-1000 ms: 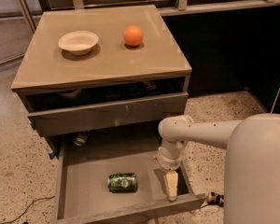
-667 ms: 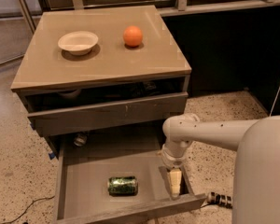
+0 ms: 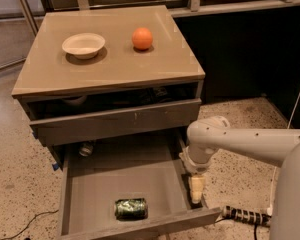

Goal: Open middle drawer

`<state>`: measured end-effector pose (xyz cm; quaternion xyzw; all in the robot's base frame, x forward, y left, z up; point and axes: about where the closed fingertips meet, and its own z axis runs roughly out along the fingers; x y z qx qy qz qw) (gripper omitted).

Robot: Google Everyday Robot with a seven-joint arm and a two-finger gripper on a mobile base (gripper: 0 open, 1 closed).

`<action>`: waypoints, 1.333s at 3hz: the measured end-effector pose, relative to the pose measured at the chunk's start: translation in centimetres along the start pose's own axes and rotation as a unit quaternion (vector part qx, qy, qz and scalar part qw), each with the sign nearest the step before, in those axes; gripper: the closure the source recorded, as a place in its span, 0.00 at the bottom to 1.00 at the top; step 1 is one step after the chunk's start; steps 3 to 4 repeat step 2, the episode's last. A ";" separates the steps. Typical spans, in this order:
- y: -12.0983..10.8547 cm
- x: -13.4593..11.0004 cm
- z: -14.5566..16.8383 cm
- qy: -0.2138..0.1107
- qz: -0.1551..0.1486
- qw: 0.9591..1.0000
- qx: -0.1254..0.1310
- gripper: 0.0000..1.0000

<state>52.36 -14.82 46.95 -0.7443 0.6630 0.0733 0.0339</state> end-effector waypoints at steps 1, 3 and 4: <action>-0.6 1.6 -1.8 0.004 0.014 1.000 0.022 0.00; -0.6 1.6 -1.8 0.004 0.014 1.000 0.022 0.00; -0.6 1.6 -1.8 0.004 0.014 1.000 0.022 0.00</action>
Offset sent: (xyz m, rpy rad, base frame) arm 0.0085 -0.0160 0.0142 -0.0052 -0.0370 -0.0315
